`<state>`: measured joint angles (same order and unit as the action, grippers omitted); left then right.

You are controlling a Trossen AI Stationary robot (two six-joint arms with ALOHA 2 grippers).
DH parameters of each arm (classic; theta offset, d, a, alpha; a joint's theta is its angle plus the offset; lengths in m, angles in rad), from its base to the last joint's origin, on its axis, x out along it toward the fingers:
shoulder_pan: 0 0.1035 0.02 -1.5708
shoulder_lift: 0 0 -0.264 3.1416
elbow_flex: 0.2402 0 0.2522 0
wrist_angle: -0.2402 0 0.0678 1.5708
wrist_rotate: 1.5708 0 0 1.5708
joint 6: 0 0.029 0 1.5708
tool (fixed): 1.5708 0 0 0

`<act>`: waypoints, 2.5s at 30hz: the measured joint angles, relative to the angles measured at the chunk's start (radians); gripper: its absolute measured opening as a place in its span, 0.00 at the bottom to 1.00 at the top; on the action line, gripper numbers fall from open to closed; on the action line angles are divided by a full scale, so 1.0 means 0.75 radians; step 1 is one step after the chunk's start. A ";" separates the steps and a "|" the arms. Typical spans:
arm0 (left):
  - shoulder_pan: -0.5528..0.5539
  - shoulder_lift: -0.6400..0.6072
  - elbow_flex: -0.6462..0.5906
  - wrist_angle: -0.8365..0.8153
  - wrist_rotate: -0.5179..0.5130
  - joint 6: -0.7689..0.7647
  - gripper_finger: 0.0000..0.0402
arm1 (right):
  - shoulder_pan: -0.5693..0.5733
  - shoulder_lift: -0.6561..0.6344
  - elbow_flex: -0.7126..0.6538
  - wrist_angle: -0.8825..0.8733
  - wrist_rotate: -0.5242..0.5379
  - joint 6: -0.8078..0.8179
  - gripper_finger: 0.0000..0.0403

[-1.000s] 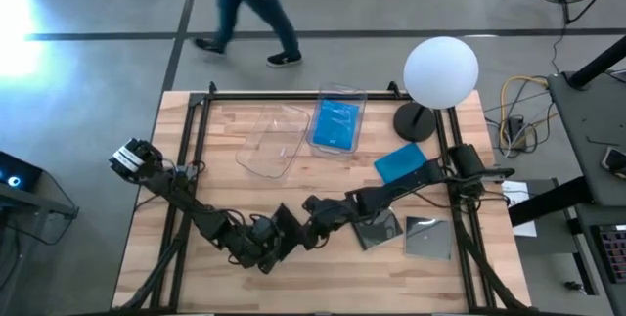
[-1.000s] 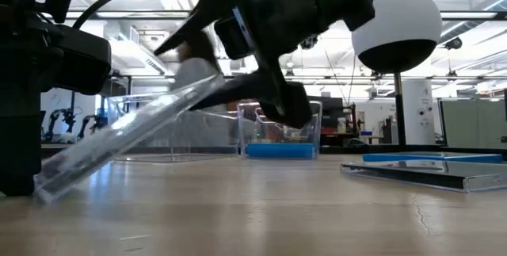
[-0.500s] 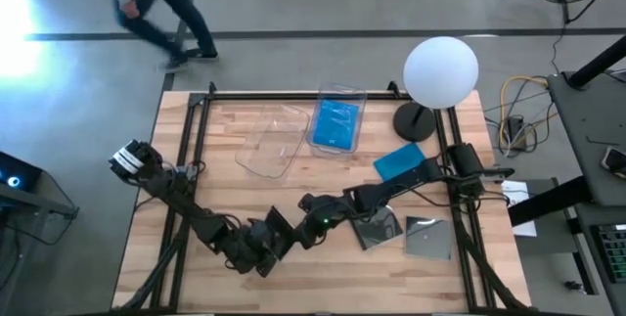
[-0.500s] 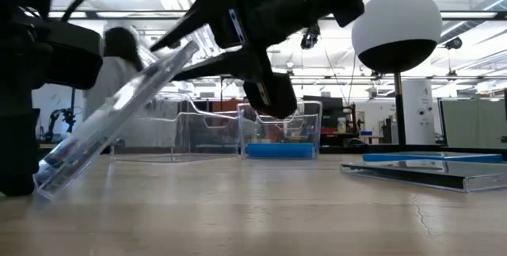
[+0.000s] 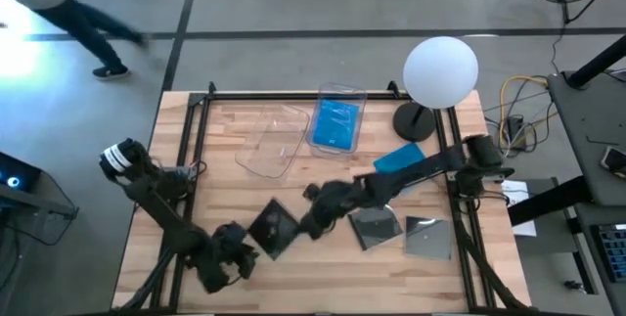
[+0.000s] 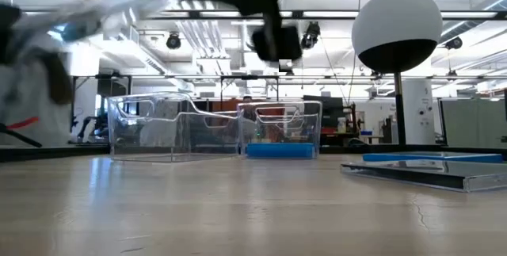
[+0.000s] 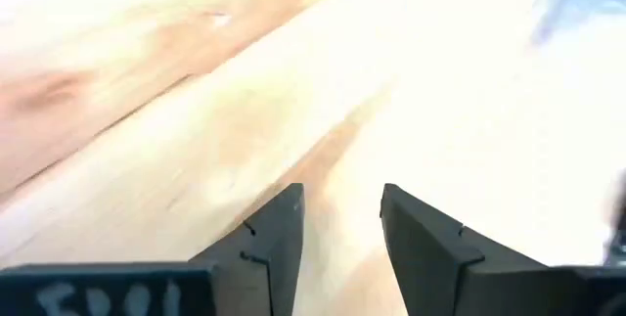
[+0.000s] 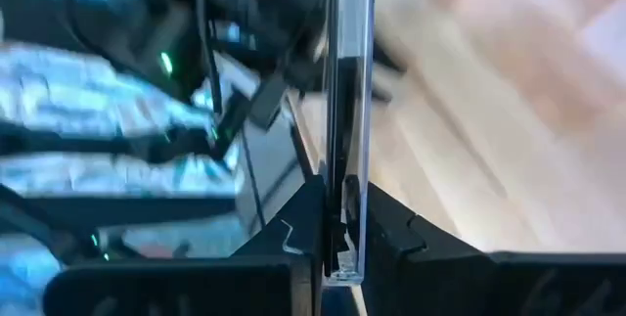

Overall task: Pick & place jewel cases by type
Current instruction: Put the left black cd case into the left transparent bin

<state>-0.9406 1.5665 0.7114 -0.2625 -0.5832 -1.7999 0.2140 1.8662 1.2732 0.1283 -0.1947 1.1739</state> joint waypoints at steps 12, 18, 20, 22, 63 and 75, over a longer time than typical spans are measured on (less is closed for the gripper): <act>-0.022 -0.172 0.044 -0.289 -0.398 -0.191 0.30 | -0.569 -0.114 0.242 -0.551 -0.004 -0.562 0.07; 0.024 -0.179 0.045 -0.279 -0.422 -0.186 0.30 | -0.676 0.241 0.728 -1.005 -0.196 -0.920 0.07; 0.024 -0.179 0.045 -0.279 -0.423 -0.186 0.30 | -0.675 0.357 0.896 -1.137 -0.301 -1.004 0.07; 0.024 -0.173 0.045 -0.279 -0.430 -0.187 0.30 | -0.678 0.469 1.062 -1.240 -0.399 -1.031 0.07; 0.345 -0.137 -0.174 0.499 0.058 0.419 0.30 | 0.144 -0.172 -0.008 -1.677 0.274 0.366 0.47; 0.491 -0.137 -0.123 0.500 0.309 0.652 0.09 | 0.157 -0.519 -0.526 -1.502 0.296 0.695 0.03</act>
<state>-0.5722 1.4639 0.6189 0.1123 -0.3515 -1.3106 0.3320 1.4769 0.8789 -0.9981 0.0270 1.6951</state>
